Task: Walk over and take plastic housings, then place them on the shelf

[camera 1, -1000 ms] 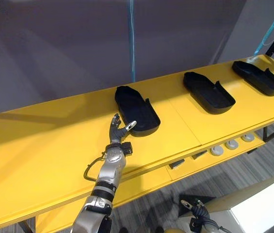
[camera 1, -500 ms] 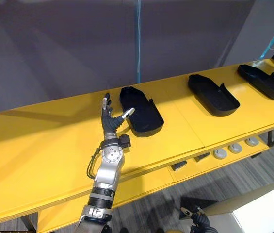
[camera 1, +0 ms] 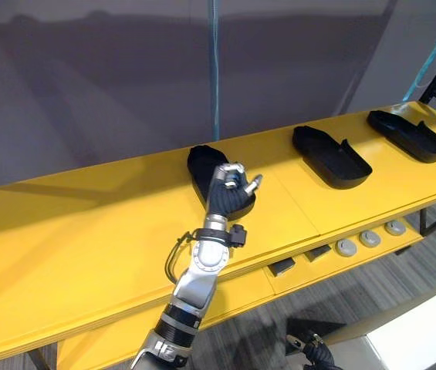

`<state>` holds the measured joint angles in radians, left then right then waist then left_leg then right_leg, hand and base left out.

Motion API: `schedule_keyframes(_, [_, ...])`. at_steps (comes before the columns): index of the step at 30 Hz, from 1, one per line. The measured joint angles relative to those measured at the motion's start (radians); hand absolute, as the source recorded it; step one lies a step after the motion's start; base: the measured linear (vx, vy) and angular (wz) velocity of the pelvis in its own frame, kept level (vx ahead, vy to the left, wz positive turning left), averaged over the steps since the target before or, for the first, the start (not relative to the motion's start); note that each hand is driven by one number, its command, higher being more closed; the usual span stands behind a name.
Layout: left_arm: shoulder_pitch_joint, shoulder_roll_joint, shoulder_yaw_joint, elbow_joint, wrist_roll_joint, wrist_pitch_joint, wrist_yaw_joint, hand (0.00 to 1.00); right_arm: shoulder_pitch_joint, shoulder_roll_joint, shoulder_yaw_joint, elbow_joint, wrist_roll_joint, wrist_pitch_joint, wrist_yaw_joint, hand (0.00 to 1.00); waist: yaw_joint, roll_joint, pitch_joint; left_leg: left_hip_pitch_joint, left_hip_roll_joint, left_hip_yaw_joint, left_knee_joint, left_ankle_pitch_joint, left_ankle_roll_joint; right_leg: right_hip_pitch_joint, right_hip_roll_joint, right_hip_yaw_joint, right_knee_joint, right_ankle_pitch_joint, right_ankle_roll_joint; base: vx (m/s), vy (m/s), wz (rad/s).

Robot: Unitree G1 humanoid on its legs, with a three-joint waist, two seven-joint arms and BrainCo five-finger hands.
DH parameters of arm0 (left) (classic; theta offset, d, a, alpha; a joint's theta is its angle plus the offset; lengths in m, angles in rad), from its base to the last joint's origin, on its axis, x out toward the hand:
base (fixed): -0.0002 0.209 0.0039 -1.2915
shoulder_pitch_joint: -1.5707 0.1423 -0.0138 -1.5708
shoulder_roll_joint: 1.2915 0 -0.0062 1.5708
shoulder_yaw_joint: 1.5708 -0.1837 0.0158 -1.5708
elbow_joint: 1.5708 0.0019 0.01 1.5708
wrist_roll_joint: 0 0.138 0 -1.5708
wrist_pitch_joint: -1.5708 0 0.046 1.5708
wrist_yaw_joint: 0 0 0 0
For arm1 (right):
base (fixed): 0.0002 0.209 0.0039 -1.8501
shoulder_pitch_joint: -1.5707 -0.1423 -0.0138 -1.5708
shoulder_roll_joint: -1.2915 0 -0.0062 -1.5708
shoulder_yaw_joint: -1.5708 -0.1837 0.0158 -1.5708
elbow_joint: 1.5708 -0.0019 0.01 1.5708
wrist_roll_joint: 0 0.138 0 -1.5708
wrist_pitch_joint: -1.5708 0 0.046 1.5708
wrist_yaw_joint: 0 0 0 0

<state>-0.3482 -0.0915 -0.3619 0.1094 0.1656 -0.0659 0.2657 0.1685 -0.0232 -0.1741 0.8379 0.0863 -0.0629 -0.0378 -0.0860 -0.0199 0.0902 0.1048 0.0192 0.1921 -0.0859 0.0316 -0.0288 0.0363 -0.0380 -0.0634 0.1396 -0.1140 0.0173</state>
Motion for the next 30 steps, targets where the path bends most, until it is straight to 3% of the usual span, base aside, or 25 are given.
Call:
schedule_keyframes(8, [-0.055,0.004,-0.017,0.207,0.022,0.009,-0.055,1.0,-0.01,0.0,-0.001,0.0,0.0,0.0,0.0,0.0,-0.014,0.0,-0.001,-0.002,0.006,0.027,0.0,0.0,0.0,-0.016,0.009,0.026,0.006,0.004,-0.002,-0.04,0.005,-0.1])
schedule_keyframes(18, [-0.163,0.008,-0.015,0.36,0.056,0.044,-0.055,1.0,-0.029,-0.001,-0.002,-0.001,0.001,0.0,-0.001,0.0,-0.023,-0.002,0.018,-0.051,0.019,0.042,0.0,0.009,-0.01,-0.079,0.02,0.035,0.023,0.008,-0.008,-0.02,-0.001,-0.04])
schedule_keyframes(30, [-0.247,0.004,0.111,0.441,0.076,0.08,-0.022,1.0,-0.041,0.001,-0.002,-0.015,0.004,-0.001,-0.008,0.0,-0.041,-0.002,0.064,-0.077,0.016,0.061,0.0,0.008,-0.012,-0.126,0.019,0.058,0.048,0.005,-0.006,-0.02,0.021,-0.06])
